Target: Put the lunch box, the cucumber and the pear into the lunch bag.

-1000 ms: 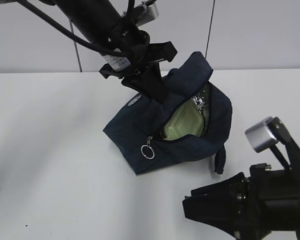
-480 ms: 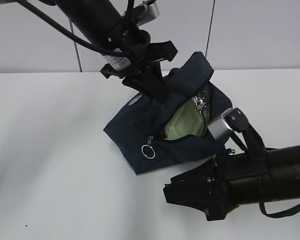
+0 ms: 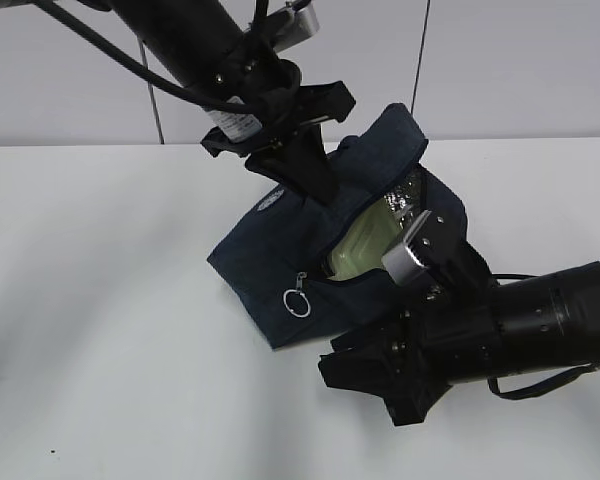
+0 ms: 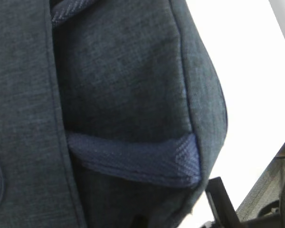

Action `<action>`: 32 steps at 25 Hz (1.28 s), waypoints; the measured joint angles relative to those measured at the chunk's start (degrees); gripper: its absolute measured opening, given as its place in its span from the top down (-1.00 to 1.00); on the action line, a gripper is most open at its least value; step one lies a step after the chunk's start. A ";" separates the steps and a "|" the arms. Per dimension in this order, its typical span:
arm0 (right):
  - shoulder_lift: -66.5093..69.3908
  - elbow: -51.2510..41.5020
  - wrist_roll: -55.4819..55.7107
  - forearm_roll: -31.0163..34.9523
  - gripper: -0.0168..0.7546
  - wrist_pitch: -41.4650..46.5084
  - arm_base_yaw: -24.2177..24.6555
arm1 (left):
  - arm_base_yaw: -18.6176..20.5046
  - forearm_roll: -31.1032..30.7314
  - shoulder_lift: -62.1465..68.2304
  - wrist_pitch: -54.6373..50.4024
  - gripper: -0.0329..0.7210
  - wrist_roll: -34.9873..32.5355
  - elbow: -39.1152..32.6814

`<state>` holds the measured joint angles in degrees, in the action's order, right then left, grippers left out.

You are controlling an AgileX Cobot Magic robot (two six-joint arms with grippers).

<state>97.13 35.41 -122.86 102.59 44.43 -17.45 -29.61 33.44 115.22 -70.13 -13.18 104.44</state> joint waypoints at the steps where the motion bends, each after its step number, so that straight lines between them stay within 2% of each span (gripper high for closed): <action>1: 0.24 0.35 -1.02 0.00 0.33 -0.14 0.00 | 0.00 0.00 0.00 0.00 0.95 0.00 0.00; 12: 2.50 5.16 -5.53 0.00 0.33 -2.66 0.00 | 0.00 0.00 0.00 -0.01 0.95 0.00 0.00; 32: 9.51 11.94 -2.65 0.12 0.33 -5.64 0.00 | 0.18 1.89 0.00 0.13 0.95 0.00 0.00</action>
<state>106.64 47.35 -125.51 102.71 38.79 -17.45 -29.43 35.33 115.22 -70.00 -13.18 104.44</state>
